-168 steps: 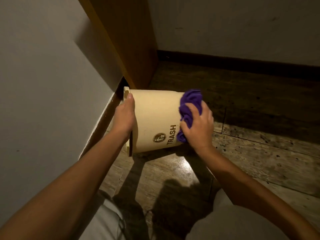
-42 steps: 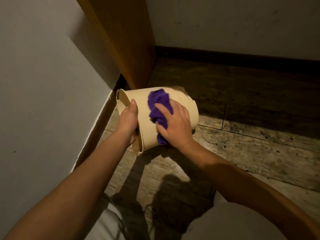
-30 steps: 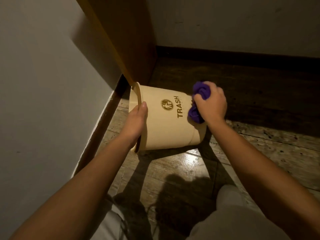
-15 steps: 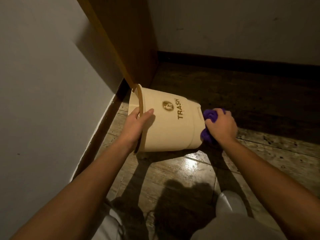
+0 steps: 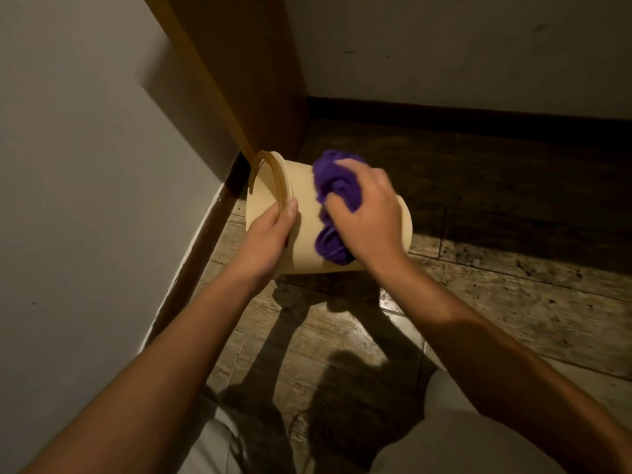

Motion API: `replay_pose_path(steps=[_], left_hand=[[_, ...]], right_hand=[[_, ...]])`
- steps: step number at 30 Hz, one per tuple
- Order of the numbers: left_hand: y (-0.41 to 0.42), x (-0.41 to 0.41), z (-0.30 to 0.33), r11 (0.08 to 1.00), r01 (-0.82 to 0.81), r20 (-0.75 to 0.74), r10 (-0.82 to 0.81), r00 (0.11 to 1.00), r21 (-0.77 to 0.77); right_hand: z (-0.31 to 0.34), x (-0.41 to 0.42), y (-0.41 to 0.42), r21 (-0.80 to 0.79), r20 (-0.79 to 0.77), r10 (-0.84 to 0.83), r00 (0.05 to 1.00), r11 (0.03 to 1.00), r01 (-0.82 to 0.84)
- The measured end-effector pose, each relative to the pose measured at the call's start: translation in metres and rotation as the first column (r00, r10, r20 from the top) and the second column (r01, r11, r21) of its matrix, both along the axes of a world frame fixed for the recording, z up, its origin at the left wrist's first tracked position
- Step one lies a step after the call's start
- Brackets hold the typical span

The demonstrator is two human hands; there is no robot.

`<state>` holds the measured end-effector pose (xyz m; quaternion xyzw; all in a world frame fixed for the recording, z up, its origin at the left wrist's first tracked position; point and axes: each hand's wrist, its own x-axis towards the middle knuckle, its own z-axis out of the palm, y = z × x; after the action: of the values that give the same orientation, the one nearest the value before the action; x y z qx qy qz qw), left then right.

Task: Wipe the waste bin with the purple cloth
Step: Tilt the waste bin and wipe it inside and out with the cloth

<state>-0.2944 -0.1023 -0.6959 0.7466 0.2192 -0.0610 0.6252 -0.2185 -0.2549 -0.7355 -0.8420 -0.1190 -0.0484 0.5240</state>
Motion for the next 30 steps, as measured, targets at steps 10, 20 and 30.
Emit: replay_pose_path(steps=[10,20,30], left_hand=[[0.005,0.006,-0.009,0.836,-0.378,-0.119,0.362,0.925,-0.397],[0.012,0.004,-0.009,0.809,-0.413,-0.163,0.381,0.910,-0.418],[0.002,-0.001,-0.011,0.865,-0.397,-0.149,0.369,0.918,-0.308]], right_hand=[[-0.046,-0.022,0.011,-0.354,0.242,0.209,0.947,0.928,-0.114],[-0.080,0.039,-0.072,-0.394,-0.016,-0.089,0.996,0.916,0.075],[-0.055,0.073,-0.056,-0.114,-0.266,-0.154,0.952,0.985,0.128]])
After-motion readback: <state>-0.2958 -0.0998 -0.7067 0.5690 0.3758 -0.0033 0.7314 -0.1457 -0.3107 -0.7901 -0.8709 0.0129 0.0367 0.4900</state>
